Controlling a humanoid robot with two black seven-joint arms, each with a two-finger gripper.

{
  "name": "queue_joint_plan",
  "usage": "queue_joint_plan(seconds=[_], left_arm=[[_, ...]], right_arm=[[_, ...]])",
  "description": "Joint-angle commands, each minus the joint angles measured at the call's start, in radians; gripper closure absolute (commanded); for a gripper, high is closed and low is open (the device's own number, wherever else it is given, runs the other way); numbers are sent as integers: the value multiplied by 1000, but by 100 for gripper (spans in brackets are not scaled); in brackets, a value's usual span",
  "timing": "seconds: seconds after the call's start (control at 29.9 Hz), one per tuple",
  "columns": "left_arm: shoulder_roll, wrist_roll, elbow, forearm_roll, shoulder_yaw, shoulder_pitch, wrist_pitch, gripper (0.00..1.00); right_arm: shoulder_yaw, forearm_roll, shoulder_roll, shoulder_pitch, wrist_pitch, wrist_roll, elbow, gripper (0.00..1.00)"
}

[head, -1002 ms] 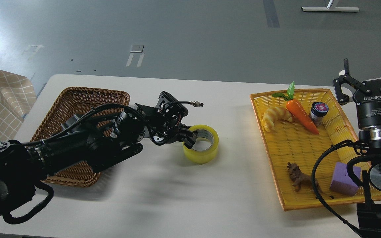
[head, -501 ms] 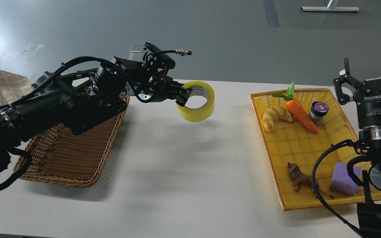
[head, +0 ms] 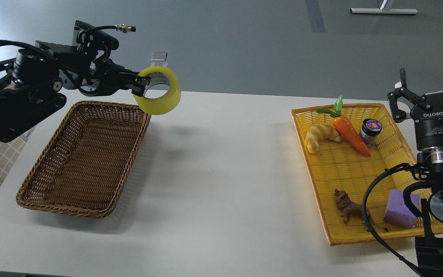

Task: Place and transfer tape with both arms
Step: 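Lift the tape with the left gripper and carry it over the basket, then lower the tape into the wicker basket and open the left gripper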

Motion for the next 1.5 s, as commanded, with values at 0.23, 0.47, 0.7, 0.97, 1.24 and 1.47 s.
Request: queue_joint_plan(seconds=[0.23, 0.47, 0.7, 0.97, 1.24, 1.47], left_arm=[[143, -15, -3, 0, 46, 31, 0, 100], [172, -13, 5, -2, 49, 118, 0, 100], [181, -13, 14, -3, 47, 193, 0, 100], [168, -13, 61, -6, 47, 235, 4, 100], [161, -13, 113, -15, 46, 261, 28, 100], [152, -12, 135, -89, 47, 262, 33, 100]], right_arm=[[0, 1, 0, 3, 0, 0, 0, 0], [1, -1, 0, 9, 0, 1, 0, 0], [1, 1, 0, 8, 0, 1, 0, 0], [0, 1, 0, 8, 0, 1, 0, 0], [0, 1, 0, 6, 0, 1, 0, 0], [0, -1, 0, 6, 0, 3, 0, 0]])
